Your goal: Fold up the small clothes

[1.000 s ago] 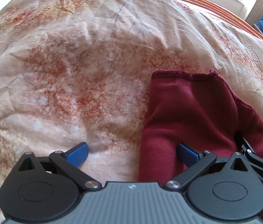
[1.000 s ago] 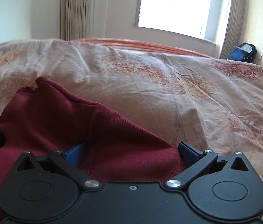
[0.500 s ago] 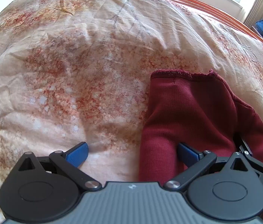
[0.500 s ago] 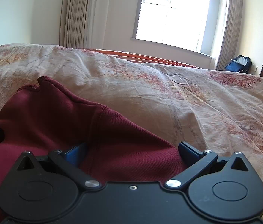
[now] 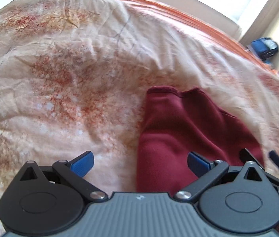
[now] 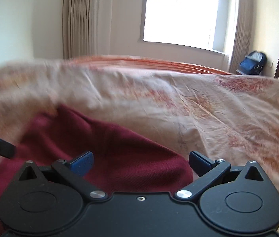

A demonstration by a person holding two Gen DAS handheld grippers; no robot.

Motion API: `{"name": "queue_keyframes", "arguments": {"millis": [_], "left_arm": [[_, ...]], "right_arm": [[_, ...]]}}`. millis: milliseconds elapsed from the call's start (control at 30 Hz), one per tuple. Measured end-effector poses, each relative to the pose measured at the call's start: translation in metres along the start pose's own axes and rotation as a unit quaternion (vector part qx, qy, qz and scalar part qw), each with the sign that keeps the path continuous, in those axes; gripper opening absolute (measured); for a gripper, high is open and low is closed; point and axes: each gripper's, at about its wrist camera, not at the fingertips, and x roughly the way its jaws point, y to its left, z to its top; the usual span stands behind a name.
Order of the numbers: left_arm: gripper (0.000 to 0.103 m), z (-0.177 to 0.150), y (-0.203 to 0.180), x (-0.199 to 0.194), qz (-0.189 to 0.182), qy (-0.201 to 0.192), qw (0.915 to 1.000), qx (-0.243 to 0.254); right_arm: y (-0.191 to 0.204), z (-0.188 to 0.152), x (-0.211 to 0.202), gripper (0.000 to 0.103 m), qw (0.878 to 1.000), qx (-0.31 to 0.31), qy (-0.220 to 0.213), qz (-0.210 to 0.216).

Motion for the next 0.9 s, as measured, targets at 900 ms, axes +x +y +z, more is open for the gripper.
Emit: {"name": "queue_keyframes", "arguments": {"millis": [900], "left_arm": [[0.102,-0.007,-0.006,-0.007,0.045,0.069,0.9955,0.047]], "right_arm": [[-0.065,-0.001,-0.003,0.103,0.975,0.145,0.15,0.082]]}}
